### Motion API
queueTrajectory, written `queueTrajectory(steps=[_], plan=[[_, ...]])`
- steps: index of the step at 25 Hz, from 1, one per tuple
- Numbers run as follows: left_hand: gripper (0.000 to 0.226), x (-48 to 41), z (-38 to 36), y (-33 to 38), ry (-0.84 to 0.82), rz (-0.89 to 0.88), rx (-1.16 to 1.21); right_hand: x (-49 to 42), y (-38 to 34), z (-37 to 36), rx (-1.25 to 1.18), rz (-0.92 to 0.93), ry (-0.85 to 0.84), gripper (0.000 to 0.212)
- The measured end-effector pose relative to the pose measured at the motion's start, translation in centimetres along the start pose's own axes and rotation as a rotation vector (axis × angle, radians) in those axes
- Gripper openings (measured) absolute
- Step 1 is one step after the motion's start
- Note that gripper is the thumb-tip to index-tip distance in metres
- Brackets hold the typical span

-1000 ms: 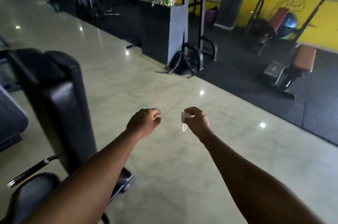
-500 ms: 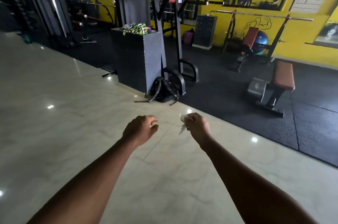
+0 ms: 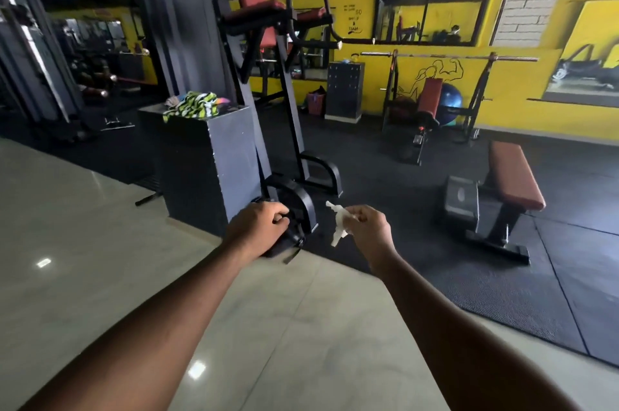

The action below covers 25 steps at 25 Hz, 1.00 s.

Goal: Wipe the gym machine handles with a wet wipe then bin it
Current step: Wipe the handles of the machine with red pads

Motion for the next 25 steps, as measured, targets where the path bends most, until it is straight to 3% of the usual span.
queueTrajectory(steps=[2,6,10,18,23,25], plan=[[0.027,-8.4,-2.5,2.6,0.026,-0.023,0.02,-8.9,0.6,0.9,-0.038,0.027,0.021,0.024],[0.028,-24.5,-4.9,8.3,0.107,-0.025,0.044,-25.7,-0.9,2.7,-0.085,0.066,0.004,0.009],[0.029,-38.9,-6.2,11.8,0.204,-0.031,0.0,-40.8,-2.1,3.5,-0.126,0.106,0.017,0.008],[0.03,-67.5,-13.5,12.3,0.381,-0.051,-0.064,-70.1,-2.8,0.2,-0.253,0.15,-0.004,0.005],[0.036,-82.8,-13.8,13.0,0.607,-0.053,-0.12,-86.1,-6.0,-2.7,-0.302,0.282,-0.113,0.032],[0.037,-87.1,-14.1,13.4,0.682,-0.058,-0.179,-91.1,-6.8,-3.6,-0.293,0.331,-0.099,0.026]])
Point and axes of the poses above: each hand's wrist, its own x-axis away from the middle knuckle, its own z-axis out of the back of the hand, y = z × x, the point moved 2 cm from there along -x, towards the middle knuckle
